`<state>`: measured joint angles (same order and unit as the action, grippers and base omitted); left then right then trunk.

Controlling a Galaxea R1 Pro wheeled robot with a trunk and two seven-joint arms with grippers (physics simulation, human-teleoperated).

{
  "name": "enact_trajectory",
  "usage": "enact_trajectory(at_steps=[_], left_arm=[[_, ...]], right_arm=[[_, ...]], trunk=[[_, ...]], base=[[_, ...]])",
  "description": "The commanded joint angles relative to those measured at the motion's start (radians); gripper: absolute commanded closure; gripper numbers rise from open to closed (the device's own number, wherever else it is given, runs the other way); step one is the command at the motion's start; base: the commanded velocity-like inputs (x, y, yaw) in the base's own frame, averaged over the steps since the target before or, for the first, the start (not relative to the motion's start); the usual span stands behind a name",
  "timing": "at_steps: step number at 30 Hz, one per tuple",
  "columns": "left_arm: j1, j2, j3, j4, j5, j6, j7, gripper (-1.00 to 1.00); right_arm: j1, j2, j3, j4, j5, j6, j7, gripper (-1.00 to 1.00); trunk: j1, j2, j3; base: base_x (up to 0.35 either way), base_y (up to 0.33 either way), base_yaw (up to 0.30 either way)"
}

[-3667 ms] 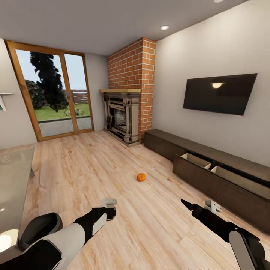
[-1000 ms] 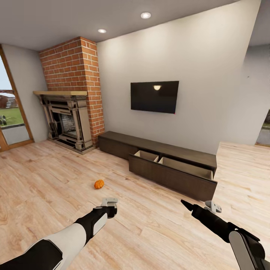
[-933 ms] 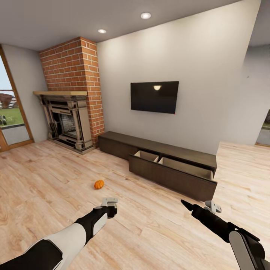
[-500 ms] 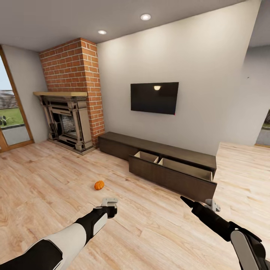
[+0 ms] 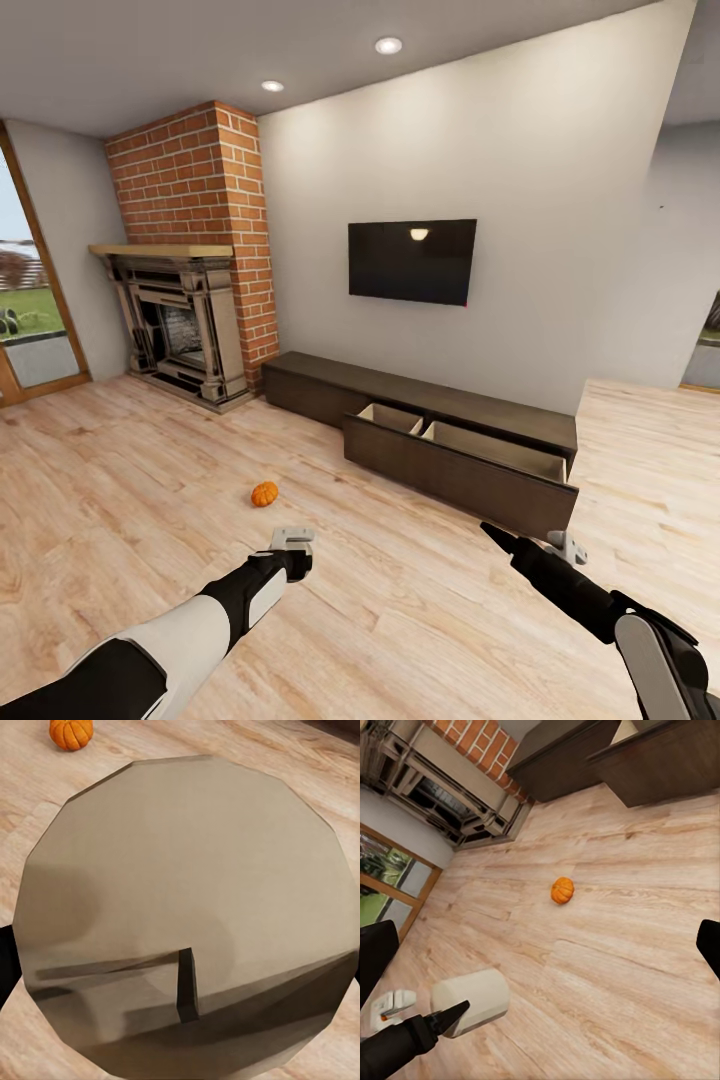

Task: Place each of the two pumpkins and all three candles from the living room inside a cabinet in the living room (use any cabinet), then make sure every cabinet is closed, and position the cauldron so it is next to a table in the living room.

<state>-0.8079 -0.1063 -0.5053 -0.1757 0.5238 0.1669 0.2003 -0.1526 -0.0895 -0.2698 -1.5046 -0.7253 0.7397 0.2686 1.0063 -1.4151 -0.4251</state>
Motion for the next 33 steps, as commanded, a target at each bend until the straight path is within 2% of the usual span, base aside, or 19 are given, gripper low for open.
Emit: enact_trajectory(at_steps=[1, 18, 33], left_arm=[[0.0, 0.0, -0.009, -0.002, 0.008, 0.005, 0.007, 1.0], [0.0, 0.002, -0.009, -0.002, 0.007, 0.005, 0.007, 1.0], [0.0, 0.001, -0.009, -0.002, 0.007, 0.005, 0.007, 1.0]], right_arm=[[-0.001, 0.0, -0.002, 0.0, 0.001, 0.006, 0.004, -1.0], [-0.001, 0.001, -0.002, 0.0, 0.0, 0.007, 0.004, -1.0], [-0.001, -0.005, -0.005, 0.001, -0.001, 0.009, 0.004, -1.0]], trunk=[[0.0, -0.001, -0.001], [0.0, -0.001, -0.001], [0.0, -0.001, -0.001]], base=[[0.021, 0.0, 0.0], [0.258, 0.0, 0.0], [0.027, 0.0, 0.0]])
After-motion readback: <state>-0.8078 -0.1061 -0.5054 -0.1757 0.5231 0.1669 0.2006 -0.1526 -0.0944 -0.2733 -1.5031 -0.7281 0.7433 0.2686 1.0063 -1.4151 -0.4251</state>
